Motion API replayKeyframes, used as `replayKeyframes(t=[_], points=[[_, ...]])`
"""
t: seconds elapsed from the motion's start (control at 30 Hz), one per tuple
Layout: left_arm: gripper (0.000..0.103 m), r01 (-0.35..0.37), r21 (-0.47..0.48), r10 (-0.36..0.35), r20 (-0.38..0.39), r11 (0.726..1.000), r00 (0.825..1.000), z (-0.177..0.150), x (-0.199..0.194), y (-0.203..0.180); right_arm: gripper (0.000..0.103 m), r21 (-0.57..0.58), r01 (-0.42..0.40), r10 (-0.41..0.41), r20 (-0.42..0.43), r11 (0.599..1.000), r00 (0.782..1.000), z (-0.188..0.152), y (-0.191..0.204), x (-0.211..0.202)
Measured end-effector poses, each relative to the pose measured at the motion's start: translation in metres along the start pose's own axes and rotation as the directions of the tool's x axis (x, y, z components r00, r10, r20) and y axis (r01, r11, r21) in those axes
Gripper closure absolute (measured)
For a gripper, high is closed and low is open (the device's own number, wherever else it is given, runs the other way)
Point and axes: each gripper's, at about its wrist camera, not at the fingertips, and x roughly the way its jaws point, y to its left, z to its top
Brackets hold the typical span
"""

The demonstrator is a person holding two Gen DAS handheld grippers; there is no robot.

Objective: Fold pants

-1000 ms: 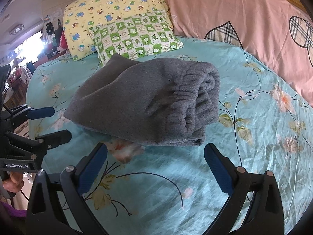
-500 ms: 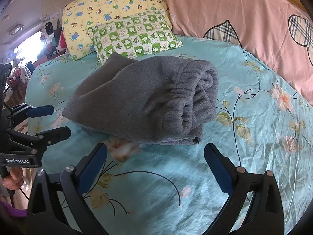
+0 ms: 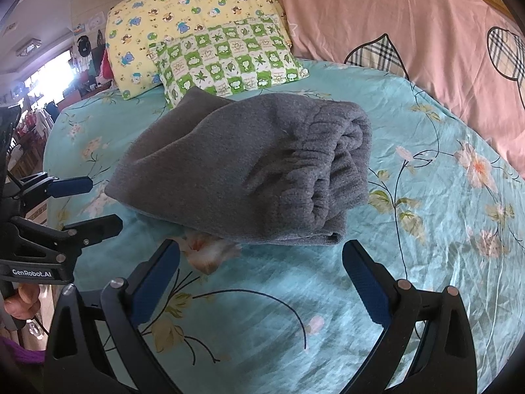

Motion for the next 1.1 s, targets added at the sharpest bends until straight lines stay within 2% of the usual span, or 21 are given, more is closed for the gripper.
replayKeyframes(t=[1.1], points=[[0.017, 0.008, 0.007, -0.008, 0.010, 1.000, 1.000, 0.011, 0.001, -0.002, 0.004, 0.011, 0.005, -0.005, 0.011, 1.000, 1.000, 0.002, -0.006, -0.002]])
